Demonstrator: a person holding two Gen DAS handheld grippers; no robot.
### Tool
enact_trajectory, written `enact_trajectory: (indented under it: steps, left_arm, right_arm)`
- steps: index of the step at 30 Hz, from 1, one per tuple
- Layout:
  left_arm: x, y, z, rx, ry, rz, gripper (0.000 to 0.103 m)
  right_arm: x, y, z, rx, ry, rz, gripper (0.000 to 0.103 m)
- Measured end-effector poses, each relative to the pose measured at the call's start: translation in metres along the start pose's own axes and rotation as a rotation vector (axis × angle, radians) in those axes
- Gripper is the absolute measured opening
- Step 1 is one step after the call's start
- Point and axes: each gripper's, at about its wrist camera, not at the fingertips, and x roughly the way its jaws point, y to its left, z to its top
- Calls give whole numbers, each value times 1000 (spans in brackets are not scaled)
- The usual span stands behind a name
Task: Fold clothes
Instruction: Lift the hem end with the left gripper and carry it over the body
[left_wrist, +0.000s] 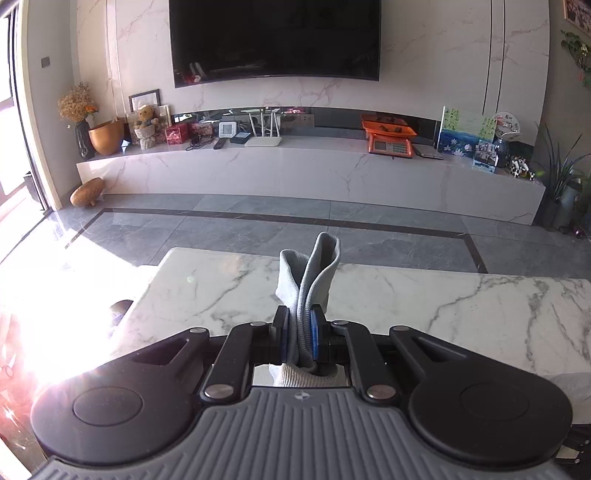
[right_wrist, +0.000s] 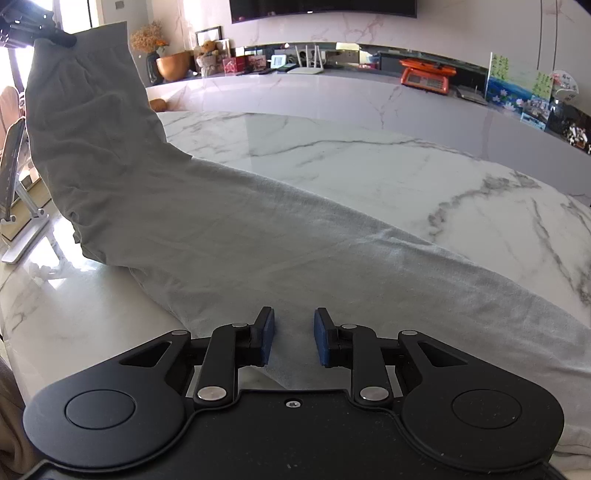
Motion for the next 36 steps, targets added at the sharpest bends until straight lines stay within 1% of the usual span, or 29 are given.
enact_trajectory:
  steps: [2, 5, 9, 12, 15, 18, 20, 24, 26, 29, 32, 36]
  left_arm:
    - [-7, -11, 3, -2, -3, -61, 10]
    - [-15, -30, 4, 10, -3, -137, 10]
    - [-19, -73, -1, 43, 3, -251, 10]
    - [-17, -106, -5, 63, 11, -320, 10]
    - [-11, -142, -6, 85, 17, -373, 10]
    - [-5, -175, -7, 96, 26, -417, 10]
    - [-1, -204, -8, 109, 35, -447, 10]
    - [8, -249, -13, 129, 64, -501, 10]
    - [9, -270, -17, 150, 79, -522, 10]
    - [20, -303, -29, 173, 111, -553, 10]
    - [30, -333, -42, 191, 142, -587, 10]
    - [39, -365, -61, 190, 182, -645, 10]
  right_arm:
    - [3, 2, -1, -15, -1, -9, 22]
    - [-2, -1, 0, -2, 4, 1, 21]
    - [-23, -21, 0, 32, 12, -9, 21]
    - [-41, -46, -1, 20, 67, -75, 21]
    - [-61, -82, -8, 16, 117, -157, 21]
    - [-74, -122, -20, 45, 180, -230, 21]
    - [-79, -149, -31, 80, 209, -248, 21]
    - [-89, -186, -53, 131, 218, -281, 21]
    - [-95, -203, -61, 183, 213, -275, 21]
    - [-101, -219, -71, 236, 201, -248, 21]
    - [-104, -223, -75, 250, 175, -229, 22]
    - [-104, -221, -77, 243, 156, -229, 22]
